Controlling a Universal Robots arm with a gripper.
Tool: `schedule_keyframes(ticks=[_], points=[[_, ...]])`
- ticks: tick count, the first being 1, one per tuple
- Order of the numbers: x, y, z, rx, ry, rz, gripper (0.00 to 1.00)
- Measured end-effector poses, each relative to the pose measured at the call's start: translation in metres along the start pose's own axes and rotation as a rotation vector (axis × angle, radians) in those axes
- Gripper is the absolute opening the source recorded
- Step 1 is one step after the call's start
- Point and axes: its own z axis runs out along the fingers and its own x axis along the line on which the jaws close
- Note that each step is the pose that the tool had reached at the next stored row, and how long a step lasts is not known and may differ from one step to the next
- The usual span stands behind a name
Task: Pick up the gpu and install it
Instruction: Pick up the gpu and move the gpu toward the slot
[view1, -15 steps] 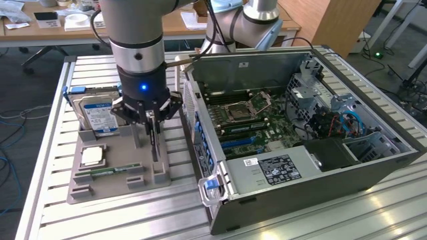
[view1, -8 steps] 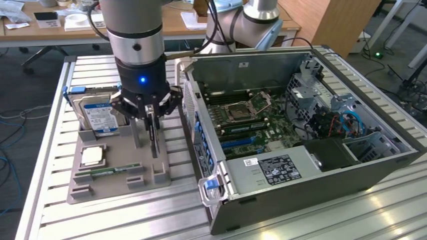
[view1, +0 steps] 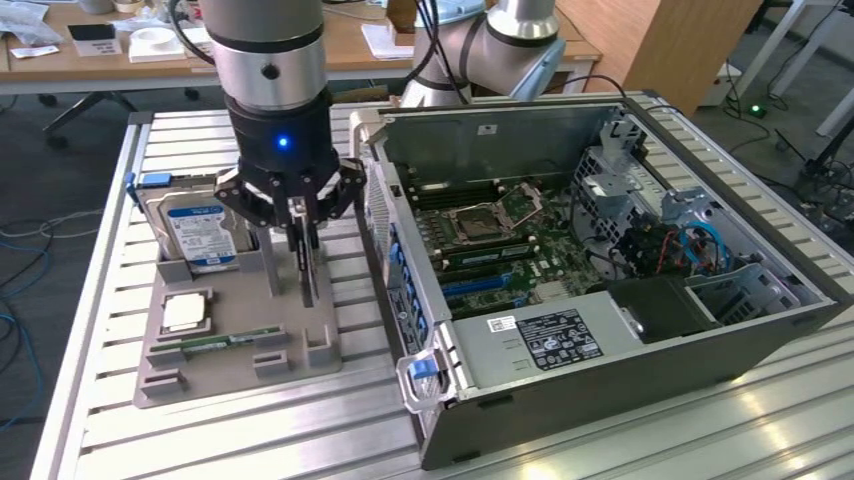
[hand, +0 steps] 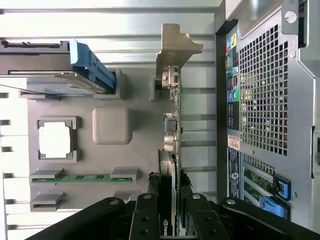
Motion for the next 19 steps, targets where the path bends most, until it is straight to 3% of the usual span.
schedule_keyframes(ticks=[19], points=[[-0.001, 0.0013, -0.0396, 0.0000, 0.0000, 0.000, 0.26]])
